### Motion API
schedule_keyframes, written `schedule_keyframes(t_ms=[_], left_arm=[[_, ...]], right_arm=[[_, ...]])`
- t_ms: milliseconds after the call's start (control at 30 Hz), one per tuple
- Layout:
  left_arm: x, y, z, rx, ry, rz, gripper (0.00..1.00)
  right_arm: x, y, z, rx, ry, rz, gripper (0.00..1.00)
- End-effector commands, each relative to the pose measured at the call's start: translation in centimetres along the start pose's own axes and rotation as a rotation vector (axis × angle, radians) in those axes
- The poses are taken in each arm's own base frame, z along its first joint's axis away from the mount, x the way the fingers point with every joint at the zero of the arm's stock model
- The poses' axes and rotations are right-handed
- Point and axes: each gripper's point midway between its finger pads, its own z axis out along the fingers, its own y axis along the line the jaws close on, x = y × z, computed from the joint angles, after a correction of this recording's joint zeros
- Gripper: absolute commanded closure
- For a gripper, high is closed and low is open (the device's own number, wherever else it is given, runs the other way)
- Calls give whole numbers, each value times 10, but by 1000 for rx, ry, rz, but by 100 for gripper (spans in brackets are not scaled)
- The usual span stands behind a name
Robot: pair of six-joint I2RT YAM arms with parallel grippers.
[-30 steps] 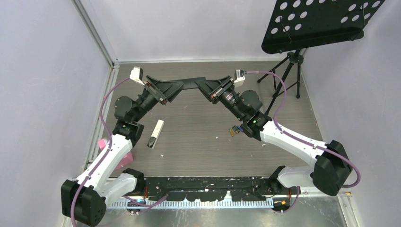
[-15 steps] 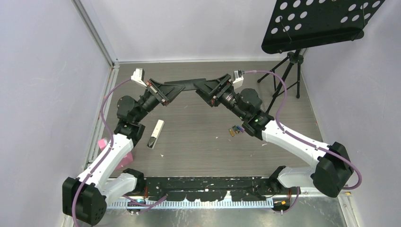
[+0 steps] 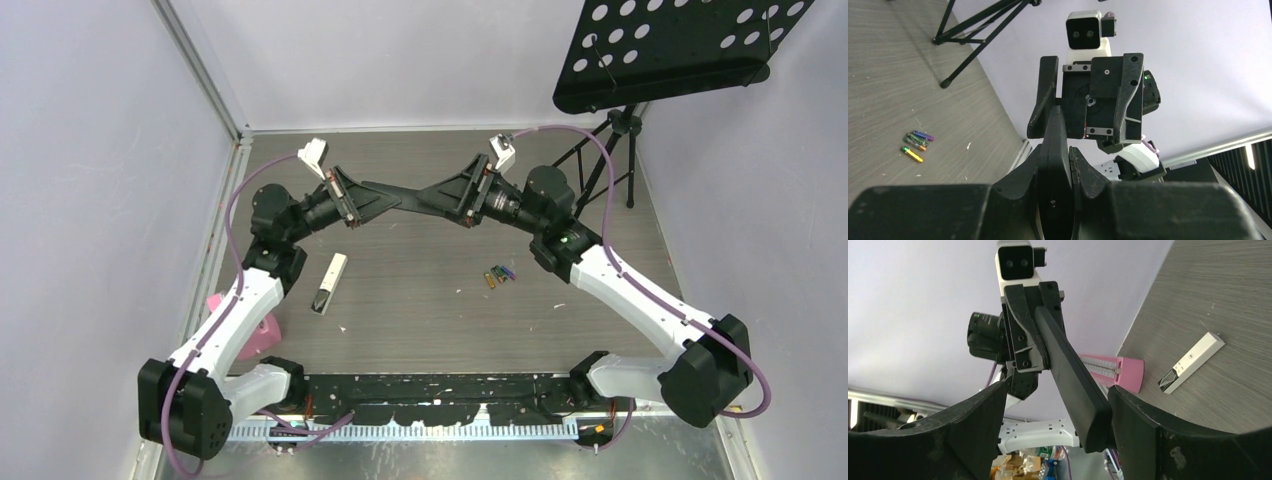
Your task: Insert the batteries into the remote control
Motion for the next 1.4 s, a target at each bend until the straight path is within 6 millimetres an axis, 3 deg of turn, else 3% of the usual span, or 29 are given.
schedule_keyframes(t_ms=[0, 133, 367, 467, 733, 900, 1033, 1233, 1367], left_arm=[[2, -27, -4, 64, 75, 40, 100], [4, -33, -5, 84, 98, 32, 100], [9, -40, -8, 105, 132, 36, 100], [6, -43, -7, 108, 124, 13, 100], [-7, -56, -8, 129, 74, -37, 100], [-23, -60, -14, 171, 25, -129, 100], [-28, -62, -15, 208, 9, -182, 100], [-32, -56, -14, 213, -6, -187, 100], [-30, -44, -12, 160, -9, -143, 100]], right_arm=[[12, 24, -7, -128, 62, -34, 20], [14, 18, -1, -122, 67, -15, 24], [15, 17, 16, -181, 86, 25, 52], [19, 14, 19, -180, 107, 38, 59], [26, 8, 11, -201, 122, 20, 69], [26, 12, -7, -294, 142, -35, 79], [27, 20, -16, -335, 170, -83, 81], [23, 12, -14, -283, 170, -102, 85], [3, -12, 1, -120, 63, -54, 61]])
